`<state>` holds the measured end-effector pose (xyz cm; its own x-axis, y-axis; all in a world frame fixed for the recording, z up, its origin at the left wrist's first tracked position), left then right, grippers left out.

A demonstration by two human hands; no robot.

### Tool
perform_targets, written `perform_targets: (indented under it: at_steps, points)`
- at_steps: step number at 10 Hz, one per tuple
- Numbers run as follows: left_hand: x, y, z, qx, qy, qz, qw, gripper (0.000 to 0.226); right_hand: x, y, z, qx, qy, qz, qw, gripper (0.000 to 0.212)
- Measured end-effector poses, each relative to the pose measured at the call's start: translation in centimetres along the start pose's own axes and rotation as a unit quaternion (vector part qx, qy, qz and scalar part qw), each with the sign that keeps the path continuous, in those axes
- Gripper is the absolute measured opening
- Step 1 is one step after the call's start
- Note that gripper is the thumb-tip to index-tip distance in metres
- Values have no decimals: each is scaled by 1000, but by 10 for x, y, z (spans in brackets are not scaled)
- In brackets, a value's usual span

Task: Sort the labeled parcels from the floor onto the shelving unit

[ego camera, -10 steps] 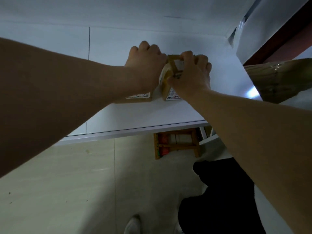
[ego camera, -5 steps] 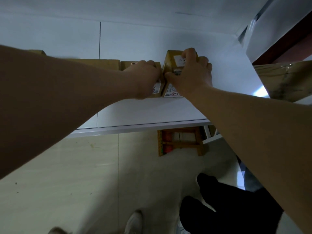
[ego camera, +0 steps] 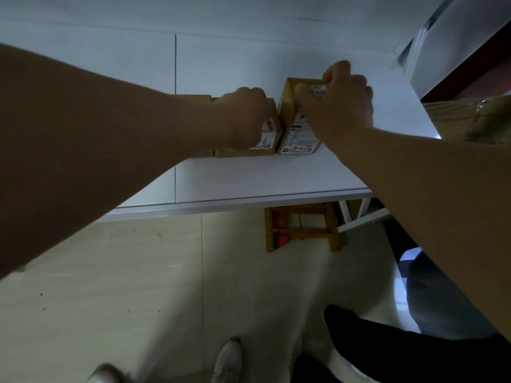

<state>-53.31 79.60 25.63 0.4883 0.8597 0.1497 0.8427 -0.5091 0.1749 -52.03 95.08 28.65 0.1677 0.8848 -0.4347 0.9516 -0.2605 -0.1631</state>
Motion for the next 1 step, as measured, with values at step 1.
perform_targets:
  at_steps: [1]
  points:
    - [-13, 11, -14, 37, 31, -22, 999, 51, -15, 6, -11, 59, 27, -22, 998, 36]
Point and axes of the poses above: each hand's wrist, its own y-axis away from the middle knuckle, its own z-axis out of the palm, x = y × z, the point moved 6 cm from there along -y, towards the middle knuckle, and after that the axes turned 2 degrees about -y, right-handed, at the moved point
